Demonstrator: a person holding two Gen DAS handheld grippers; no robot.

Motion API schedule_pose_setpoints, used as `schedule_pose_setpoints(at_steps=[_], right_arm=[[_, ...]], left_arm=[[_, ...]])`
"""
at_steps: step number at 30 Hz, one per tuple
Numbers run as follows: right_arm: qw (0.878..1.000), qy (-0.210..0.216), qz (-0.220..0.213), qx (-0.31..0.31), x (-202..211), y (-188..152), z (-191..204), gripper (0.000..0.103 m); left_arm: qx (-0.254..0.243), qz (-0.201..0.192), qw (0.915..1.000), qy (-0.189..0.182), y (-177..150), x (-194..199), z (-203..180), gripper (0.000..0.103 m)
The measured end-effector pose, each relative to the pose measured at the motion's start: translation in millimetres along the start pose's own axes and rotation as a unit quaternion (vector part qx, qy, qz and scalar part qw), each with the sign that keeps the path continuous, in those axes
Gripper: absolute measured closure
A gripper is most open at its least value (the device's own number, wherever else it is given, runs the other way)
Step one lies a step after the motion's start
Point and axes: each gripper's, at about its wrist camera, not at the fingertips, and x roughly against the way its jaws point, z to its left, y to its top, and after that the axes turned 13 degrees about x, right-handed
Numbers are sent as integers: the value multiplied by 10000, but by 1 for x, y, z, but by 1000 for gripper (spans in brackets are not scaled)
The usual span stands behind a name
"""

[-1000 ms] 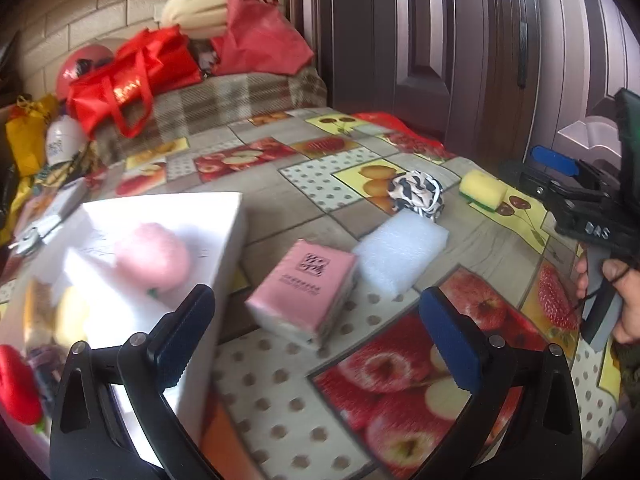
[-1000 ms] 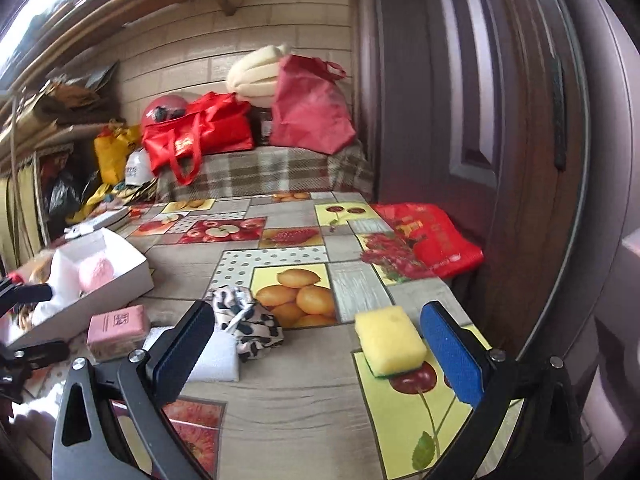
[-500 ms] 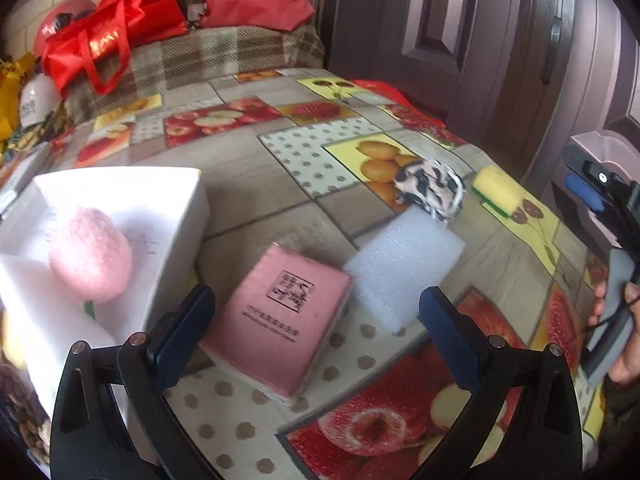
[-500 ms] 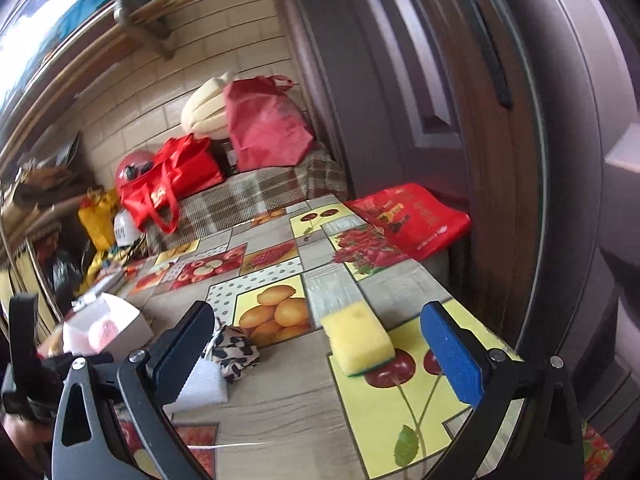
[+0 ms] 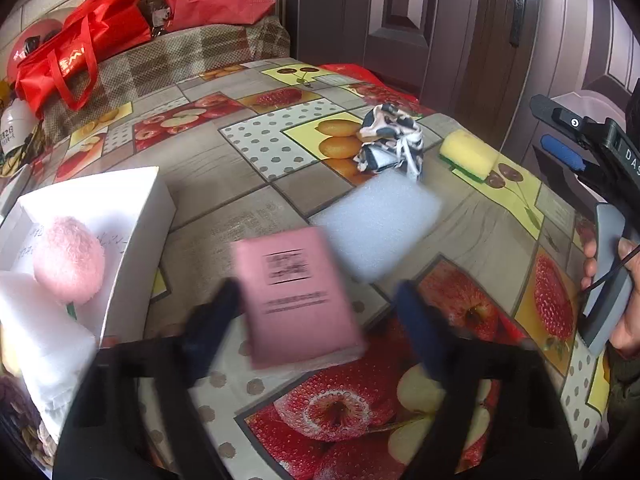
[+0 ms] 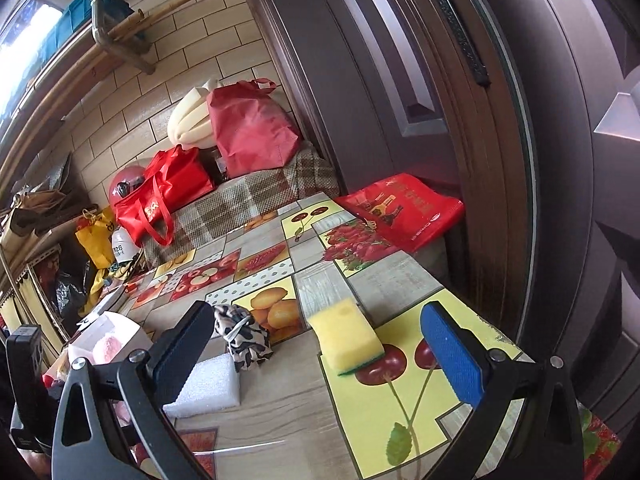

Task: Organize soft objects
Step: 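Grasp the pink tissue packet with the left tool while the right tool grasps the yellow sponge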

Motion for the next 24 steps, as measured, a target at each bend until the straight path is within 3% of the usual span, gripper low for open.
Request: schedule_pose_setpoints(at_steps=[3, 6, 9, 12, 14, 17, 21, 24], right_arm=[[10000, -31, -14, -52, 0, 0, -1, 0], [9999, -96, -71, -116, 2, 0, -4, 0], [9997, -154, -116, -158, 4, 0, -5, 0], [9995, -215, -180, -116, 6, 0, -4, 0], [9990, -289, -303, -145, 11, -1, -5, 0], [9976, -358, -443, -389, 16, -5, -14, 0], [9968, -365, -322, -636, 11, -6, -23, 0], [9977, -276, 87, -611, -7, -3, -23, 0]], left_arm=[[45, -2, 10000, -44, -1, 0, 2, 51], [65, -278, 9996, -66, -2, 11, 3, 53], [-7, -810, 9967, -109, -6, 31, 1, 53], [-193, -1498, 9884, -129, -16, 56, -5, 53], [-276, -1727, 9845, -139, -20, 66, -7, 53], [-270, -1804, 9831, -154, -21, 71, -6, 53], [-131, -1763, 9840, -198, -18, 70, -1, 53], [-150, -1716, 9849, -181, -19, 69, -2, 53]])
